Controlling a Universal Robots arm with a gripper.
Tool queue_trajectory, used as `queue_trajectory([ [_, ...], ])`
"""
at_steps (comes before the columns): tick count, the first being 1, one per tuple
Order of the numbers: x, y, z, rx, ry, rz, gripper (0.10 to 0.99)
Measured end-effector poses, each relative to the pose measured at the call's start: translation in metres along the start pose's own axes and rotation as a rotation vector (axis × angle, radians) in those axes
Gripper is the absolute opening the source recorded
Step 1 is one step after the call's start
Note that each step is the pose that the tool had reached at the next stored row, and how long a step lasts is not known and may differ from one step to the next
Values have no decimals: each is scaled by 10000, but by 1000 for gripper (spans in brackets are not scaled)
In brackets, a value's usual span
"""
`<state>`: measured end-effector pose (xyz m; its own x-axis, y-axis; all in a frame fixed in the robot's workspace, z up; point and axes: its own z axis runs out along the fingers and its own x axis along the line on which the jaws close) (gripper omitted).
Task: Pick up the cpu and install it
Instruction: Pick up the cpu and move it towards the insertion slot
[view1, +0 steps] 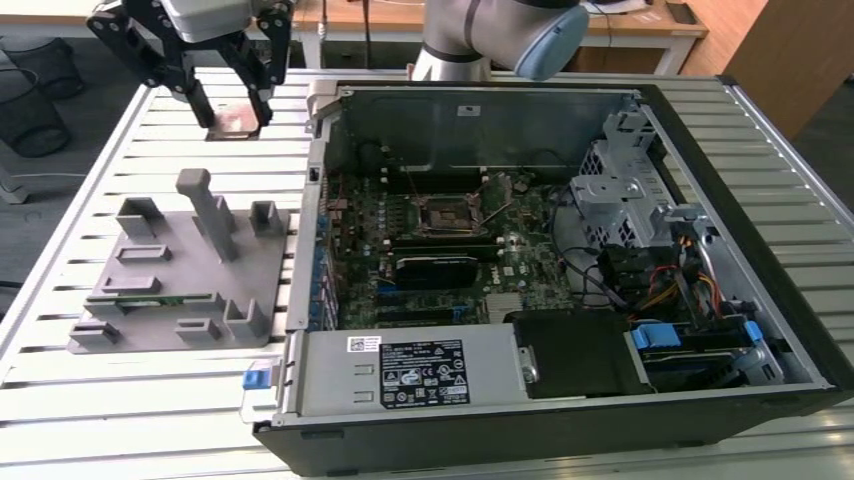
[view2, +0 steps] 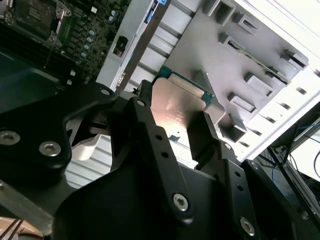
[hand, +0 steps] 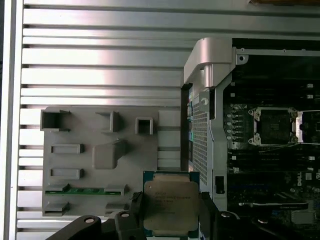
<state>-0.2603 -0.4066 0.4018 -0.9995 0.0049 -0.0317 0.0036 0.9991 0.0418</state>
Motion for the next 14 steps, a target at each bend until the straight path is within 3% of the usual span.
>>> queue_trajectory([
  [14,-181,0,10,1,1,0,529],
])
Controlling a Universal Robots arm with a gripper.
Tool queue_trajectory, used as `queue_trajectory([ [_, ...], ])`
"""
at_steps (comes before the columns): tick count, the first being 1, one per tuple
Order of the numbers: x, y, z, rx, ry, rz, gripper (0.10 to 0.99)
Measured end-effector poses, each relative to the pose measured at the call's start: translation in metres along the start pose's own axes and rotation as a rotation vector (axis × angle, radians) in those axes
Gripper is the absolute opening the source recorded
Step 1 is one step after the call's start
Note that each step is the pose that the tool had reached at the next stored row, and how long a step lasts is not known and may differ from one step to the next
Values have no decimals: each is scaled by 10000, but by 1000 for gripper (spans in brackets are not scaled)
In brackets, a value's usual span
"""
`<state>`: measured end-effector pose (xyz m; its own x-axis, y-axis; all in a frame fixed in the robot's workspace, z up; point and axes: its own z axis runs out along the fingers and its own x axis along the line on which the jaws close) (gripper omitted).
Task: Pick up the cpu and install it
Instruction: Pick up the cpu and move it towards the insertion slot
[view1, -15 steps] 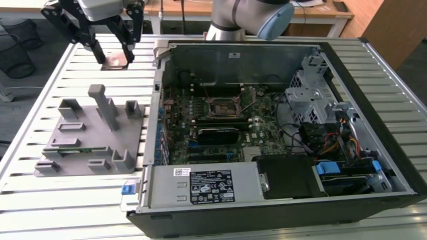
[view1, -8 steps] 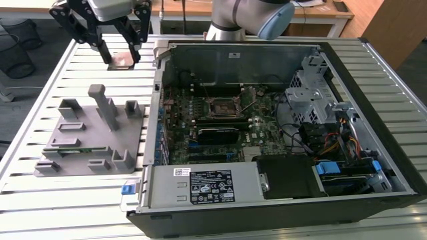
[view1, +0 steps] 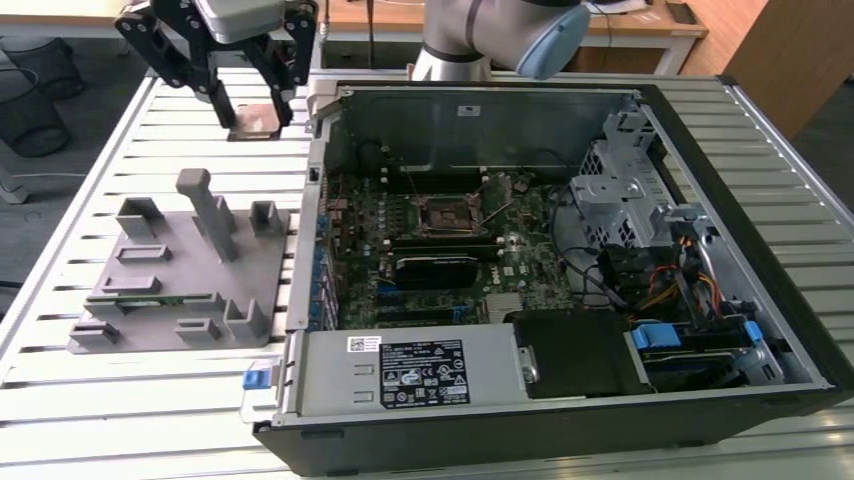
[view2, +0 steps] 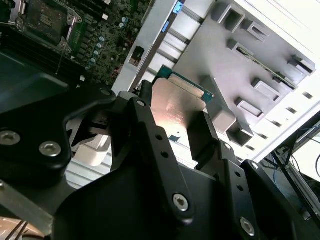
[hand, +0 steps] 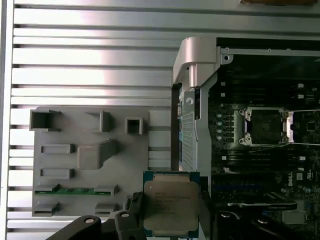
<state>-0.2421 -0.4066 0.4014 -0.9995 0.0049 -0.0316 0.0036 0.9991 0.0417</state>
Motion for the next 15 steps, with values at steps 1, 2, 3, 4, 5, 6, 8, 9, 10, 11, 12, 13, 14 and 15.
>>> queue_trajectory([
  [1,-14,0,1,-1,-1,0,529],
  [2,-29,0,2,-1,-1,0,529],
  [3,-51,0,3,-1,-1,0,529],
  [4,-77,0,5,-1,-1,0,529],
  [5,-108,0,7,-1,-1,0,529],
  [6,-140,1,9,-1,-1,-1,529],
  [8,-211,5,13,-1,-1,0,529],
  [9,-248,8,16,0,0,1,529],
  [10,-288,12,19,0,0,0,529],
  [11,-332,19,23,-1,-1,-1,529],
  [12,-376,27,27,-2,-1,-2,529],
  [13,-419,36,31,-1,-1,0,529],
  [14,-460,46,34,0,0,0,529],
  [15,-506,56,40,-1,-1,0,529],
])
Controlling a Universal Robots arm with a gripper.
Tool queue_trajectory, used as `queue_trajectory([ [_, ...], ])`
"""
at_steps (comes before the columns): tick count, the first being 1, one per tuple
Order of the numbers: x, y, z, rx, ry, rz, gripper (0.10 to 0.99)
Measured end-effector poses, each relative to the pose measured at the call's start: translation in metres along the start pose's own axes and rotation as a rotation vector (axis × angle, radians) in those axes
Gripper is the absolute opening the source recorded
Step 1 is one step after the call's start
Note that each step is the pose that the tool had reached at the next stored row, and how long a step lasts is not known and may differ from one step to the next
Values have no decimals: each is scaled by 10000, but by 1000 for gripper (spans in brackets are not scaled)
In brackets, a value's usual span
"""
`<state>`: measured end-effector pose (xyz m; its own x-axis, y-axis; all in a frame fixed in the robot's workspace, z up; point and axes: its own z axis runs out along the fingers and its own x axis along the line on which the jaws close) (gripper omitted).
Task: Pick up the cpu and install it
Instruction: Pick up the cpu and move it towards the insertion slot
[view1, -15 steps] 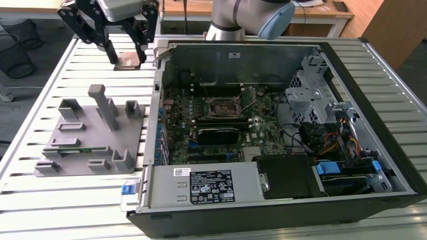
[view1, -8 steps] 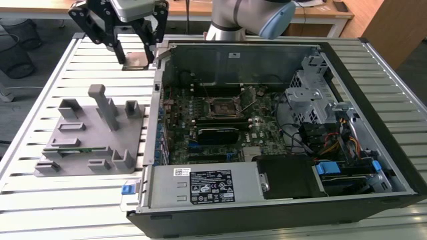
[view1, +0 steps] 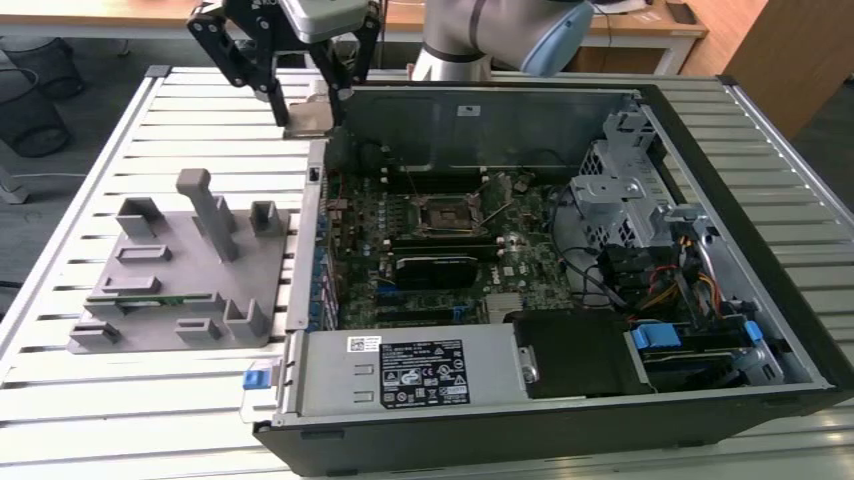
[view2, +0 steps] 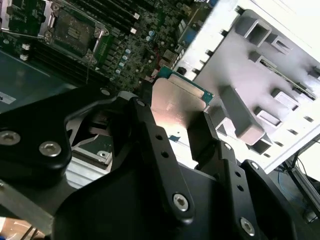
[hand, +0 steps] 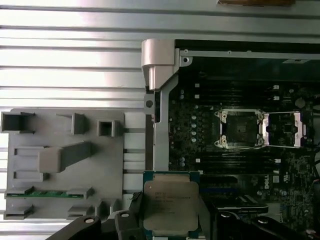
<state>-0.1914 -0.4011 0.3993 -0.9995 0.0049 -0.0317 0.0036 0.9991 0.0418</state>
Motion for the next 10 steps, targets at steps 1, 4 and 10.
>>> queue_trajectory([
  [1,-42,9,5,0,0,-1,529],
  [4,-165,36,19,1,1,0,529],
  [10,-332,71,39,5,-4,98,529],
])
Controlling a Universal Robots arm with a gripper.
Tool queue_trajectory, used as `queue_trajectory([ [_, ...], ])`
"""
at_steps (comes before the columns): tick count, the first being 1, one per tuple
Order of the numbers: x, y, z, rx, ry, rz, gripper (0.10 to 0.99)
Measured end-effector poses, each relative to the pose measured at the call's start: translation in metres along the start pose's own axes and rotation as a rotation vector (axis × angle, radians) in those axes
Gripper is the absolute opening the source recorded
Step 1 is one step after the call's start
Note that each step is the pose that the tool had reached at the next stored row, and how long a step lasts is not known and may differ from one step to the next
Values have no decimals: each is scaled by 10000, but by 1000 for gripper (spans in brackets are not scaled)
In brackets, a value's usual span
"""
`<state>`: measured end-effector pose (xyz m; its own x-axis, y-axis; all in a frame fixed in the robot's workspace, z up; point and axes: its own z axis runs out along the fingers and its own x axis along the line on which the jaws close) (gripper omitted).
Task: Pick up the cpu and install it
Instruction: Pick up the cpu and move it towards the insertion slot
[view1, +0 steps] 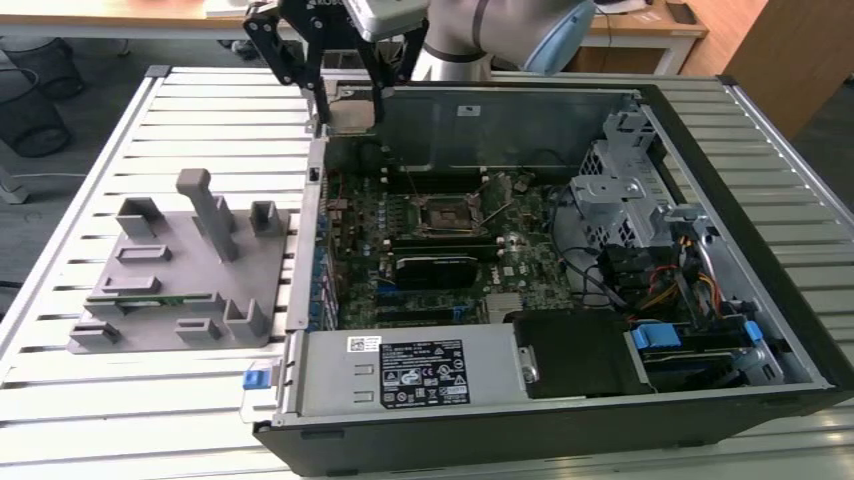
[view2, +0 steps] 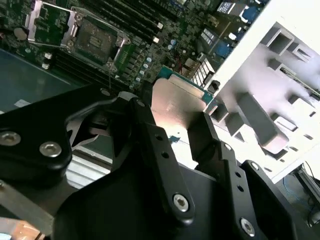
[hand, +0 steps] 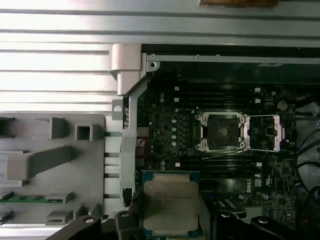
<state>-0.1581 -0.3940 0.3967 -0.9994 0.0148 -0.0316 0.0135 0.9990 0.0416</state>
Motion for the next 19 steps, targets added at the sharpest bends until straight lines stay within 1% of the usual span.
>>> queue_trajectory([
  [1,-19,7,2,4,-1,33,529],
  [2,-100,31,13,3,-2,41,529],
  [3,-275,61,34,5,5,41,529],
  [12,-603,145,81,3,18,43,529],
  [19,-845,180,117,4,27,43,529],
])
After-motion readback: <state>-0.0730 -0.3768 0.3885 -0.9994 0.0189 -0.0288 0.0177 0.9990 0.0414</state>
